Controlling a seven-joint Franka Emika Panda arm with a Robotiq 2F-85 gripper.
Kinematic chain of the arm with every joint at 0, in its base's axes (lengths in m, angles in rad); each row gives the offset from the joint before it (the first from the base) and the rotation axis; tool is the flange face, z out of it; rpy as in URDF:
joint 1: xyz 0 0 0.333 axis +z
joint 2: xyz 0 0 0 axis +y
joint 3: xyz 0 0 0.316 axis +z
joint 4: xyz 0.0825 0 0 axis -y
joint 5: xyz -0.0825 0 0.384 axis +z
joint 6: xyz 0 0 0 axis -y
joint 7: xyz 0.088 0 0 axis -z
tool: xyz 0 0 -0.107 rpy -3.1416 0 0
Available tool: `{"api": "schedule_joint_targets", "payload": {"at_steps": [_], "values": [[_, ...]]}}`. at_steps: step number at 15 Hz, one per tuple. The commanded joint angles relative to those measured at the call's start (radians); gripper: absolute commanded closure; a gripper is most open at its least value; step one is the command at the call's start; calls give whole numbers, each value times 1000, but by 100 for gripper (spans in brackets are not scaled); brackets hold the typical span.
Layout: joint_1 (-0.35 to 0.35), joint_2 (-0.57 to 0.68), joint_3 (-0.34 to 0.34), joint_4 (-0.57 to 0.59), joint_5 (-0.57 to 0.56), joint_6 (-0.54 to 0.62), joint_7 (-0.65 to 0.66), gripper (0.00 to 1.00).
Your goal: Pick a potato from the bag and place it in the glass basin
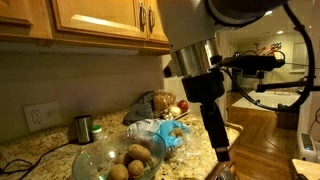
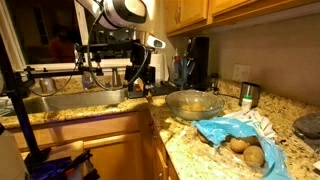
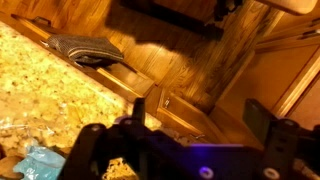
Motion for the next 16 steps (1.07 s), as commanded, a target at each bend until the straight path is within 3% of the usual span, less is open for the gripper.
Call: {"api": "schedule_joint_targets", "payload": {"at_steps": [1, 7, 16], "values": [[8, 1, -8, 2, -2, -3, 2, 0], [4, 6, -10, 4, -6, 0, 3, 0], [-82, -8, -54, -40, -182, 173, 86, 0]]}}
